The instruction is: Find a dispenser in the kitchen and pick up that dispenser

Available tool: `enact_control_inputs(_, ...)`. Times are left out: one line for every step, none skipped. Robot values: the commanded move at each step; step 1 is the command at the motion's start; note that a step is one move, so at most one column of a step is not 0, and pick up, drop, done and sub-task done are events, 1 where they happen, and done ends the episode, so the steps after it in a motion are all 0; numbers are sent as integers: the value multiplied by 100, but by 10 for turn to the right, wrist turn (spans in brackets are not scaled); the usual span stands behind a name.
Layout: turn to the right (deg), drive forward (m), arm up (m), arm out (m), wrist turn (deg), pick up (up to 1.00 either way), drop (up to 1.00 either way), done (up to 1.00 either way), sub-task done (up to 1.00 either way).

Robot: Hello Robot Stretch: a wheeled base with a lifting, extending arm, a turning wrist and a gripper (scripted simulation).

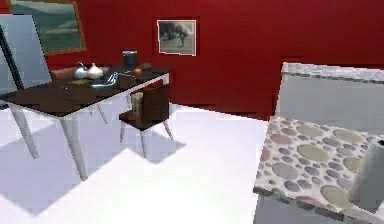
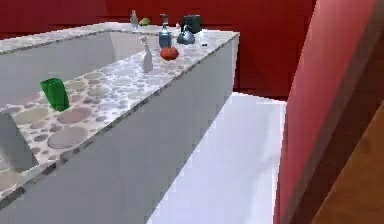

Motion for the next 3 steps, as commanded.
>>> enact_control_inputs(0,65,0,0,0,0,0,0,0)
enact_control_inputs(240,0,0,0,0,0,0,0,0)
enact_control_inputs(0,75,0,0,0,0,0,0,0)
